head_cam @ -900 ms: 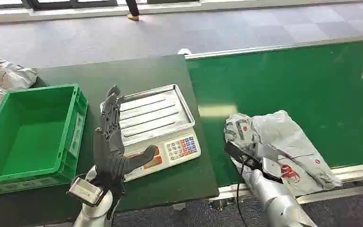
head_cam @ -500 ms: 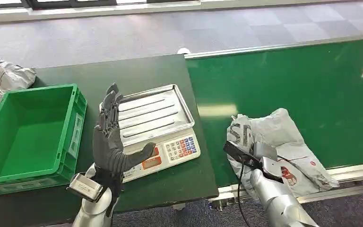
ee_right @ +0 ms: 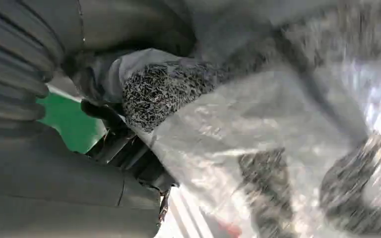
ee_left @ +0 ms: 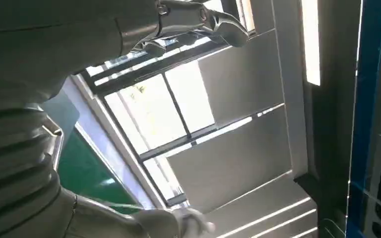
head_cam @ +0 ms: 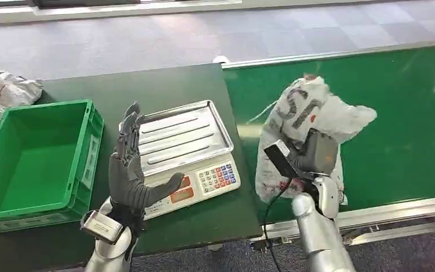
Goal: Moved the parcel from conveyor to table for the left to box.
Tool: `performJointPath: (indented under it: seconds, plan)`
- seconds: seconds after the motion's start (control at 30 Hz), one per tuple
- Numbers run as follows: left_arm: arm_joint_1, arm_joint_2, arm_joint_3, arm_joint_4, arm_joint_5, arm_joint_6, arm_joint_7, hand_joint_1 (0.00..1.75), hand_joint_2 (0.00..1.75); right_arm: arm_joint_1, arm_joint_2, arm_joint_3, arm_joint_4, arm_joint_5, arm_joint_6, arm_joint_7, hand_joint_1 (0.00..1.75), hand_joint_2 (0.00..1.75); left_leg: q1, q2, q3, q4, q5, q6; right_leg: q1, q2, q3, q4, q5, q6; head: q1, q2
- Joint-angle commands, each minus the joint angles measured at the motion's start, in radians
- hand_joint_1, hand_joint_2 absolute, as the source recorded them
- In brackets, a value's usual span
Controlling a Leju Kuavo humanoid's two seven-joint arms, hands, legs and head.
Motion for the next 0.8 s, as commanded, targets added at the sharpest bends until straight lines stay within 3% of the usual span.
performJointPath:
  seconds: [0.03, 0.13, 0.27, 0.3, 0.33, 0.37, 0.43, 0.47, 0.53, 0.7, 0.8]
  plan:
    - [-0.023, 0.001, 0.011, 0.06, 0.002, 0.002, 0.015, 0.0, 1.75, 0.076, 0.125, -0.013, -0.563, 0.193, -0.135, 0.05, 1.75, 1.75, 0.0, 0.001, 0.001, 0.0, -0.002, 0.001, 0.0, 0.004, 0.0, 0.0, -0.001, -0.002, 0.0, 0.0]
    - [-0.025, 0.0, 0.001, 0.062, 0.003, 0.014, 0.019, 0.0, 1.75, 0.06, 0.125, -0.008, -0.632, 0.191, -0.135, 0.081, 1.75, 1.75, -0.001, -0.002, -0.001, 0.0, -0.001, 0.001, -0.001, 0.0, -0.002, 0.001, -0.001, -0.002, 0.0, 0.0]
    - [-0.035, 0.002, 0.0, 0.067, 0.013, 0.031, 0.016, 0.0, 1.75, 0.044, 0.125, 0.027, -0.556, 0.138, -0.135, 0.056, 1.75, 1.75, 0.0, -0.002, 0.001, -0.001, 0.0, 0.001, 0.0, 0.002, 0.001, -0.002, 0.0, -0.002, 0.0, 0.0]
    - [-0.045, 0.002, 0.011, 0.078, 0.039, 0.044, 0.002, 0.0, 1.75, -0.022, 0.093, 0.126, -0.325, 0.092, -0.121, 0.065, 1.75, 1.75, 0.001, 0.0, 0.002, -0.002, 0.0, 0.001, 0.001, 0.004, 0.001, -0.003, 0.001, -0.002, 0.0, 0.0]
    - [-0.047, 0.004, 0.014, 0.082, 0.058, 0.05, -0.008, 0.0, 1.75, -0.062, 0.077, 0.174, -0.238, 0.085, -0.086, 0.081, 1.75, 1.75, 0.0, 0.001, 0.001, -0.001, -0.001, 0.001, 0.0, 0.004, 0.001, -0.002, 0.001, -0.001, 0.0, 0.0]
    - [-0.05, 0.006, 0.015, 0.075, 0.1, 0.051, -0.016, 0.0, 1.75, -0.13, 0.073, 0.239, -0.094, 0.055, -0.019, 0.08, 1.75, 1.75, 0.001, 0.01, 0.004, -0.003, -0.001, 0.001, 0.0, 0.013, 0.0, -0.004, 0.004, -0.002, 0.0, 0.0]
    - [-0.055, 0.026, -0.009, 0.057, 0.164, 0.066, -0.016, 0.0, 1.75, -0.235, 0.083, 0.309, 0.113, 0.055, -0.016, 0.088, 1.75, 1.75, 0.0, 0.014, -0.004, -0.002, -0.002, 0.001, 0.0, 0.016, 0.0, -0.002, 0.004, -0.002, 0.0, 0.0]
    - [-0.06, 0.031, -0.025, 0.022, 0.215, 0.063, -0.016, 0.0, 1.75, -0.305, 0.1, 0.349, 0.242, 0.019, 0.054, 0.05, 1.75, 1.75, 0.001, 0.015, -0.005, -0.004, 0.0, 0.001, 0.001, 0.018, 0.0, -0.004, 0.006, -0.003, 0.0, 0.0]
    - [-0.068, 0.031, -0.033, 0.03, 0.219, 0.073, -0.016, 0.0, 1.75, -0.356, 0.125, 0.369, 0.335, 0.022, 0.001, 0.073, 1.75, 1.75, 0.001, 0.024, -0.005, -0.002, -0.001, 0.0, 0.0, 0.025, -0.005, -0.001, 0.007, -0.003, 0.0, 0.0]
    - [-0.069, 0.032, -0.037, 0.031, 0.219, 0.077, -0.016, 0.0, 1.75, -0.359, 0.115, 0.369, 0.344, 0.013, -0.006, 0.068, 1.75, 1.75, 0.003, 0.004, 0.0, -0.002, 0.006, -0.002, 0.003, 0.005, -0.003, -0.001, 0.006, -0.006, 0.0, 0.0]
    - [-0.069, 0.032, -0.037, 0.031, 0.219, 0.077, -0.016, 0.0, 1.75, -0.359, 0.115, 0.369, 0.344, 0.013, -0.006, 0.068, 1.75, 1.75, 0.003, 0.002, 0.0, -0.003, 0.006, -0.002, 0.003, 0.004, -0.002, -0.002, 0.006, -0.006, 0.0, 0.0]
